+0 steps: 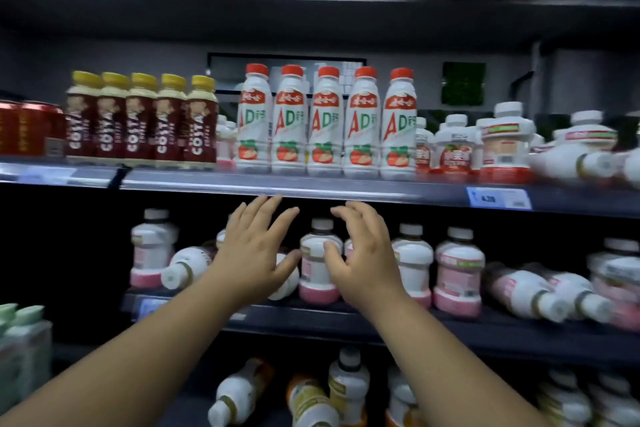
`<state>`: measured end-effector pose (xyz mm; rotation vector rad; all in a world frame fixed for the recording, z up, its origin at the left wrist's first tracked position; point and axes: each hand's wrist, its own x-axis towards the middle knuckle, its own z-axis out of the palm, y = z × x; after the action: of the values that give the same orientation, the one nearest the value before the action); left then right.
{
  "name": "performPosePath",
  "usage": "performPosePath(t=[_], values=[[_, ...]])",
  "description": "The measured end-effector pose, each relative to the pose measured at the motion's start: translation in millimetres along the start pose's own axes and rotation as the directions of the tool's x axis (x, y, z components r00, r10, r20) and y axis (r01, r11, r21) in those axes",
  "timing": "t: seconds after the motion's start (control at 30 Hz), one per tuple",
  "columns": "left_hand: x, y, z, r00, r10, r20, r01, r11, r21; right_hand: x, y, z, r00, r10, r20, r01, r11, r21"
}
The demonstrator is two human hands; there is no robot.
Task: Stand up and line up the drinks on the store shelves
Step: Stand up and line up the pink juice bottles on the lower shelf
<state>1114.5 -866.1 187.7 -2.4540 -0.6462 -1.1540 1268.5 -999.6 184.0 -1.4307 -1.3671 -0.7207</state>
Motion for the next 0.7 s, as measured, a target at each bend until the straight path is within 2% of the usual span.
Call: performPosePath(t=[0.2,0.37,0.53,0.7], values=[[-47,-18,13,0.984,-0.15,0.096,0.155,0.987,-0.044,-36,-6,23,0.986,0.107,0.126,-0.131,0.971,0.202],[-81,-22,16,0.949,-0.289,0.124,0.306,0.941,-0.145,-65,-8,42,0.96,0.173,0.222,-0.216,0.958,0.187],[-91,-53,10,0.955,-0.289,0.066,0.297,0.931,-0.212,-62,-27,67,0.953,0.174,0.249,-0.219,0.961,0.166],[-84,-109,3,0.962,-0.273,0.027,0.272,0.936,-0.223,-48,-67,114,0.973,0.096,0.208,-0.128,0.981,0.143]])
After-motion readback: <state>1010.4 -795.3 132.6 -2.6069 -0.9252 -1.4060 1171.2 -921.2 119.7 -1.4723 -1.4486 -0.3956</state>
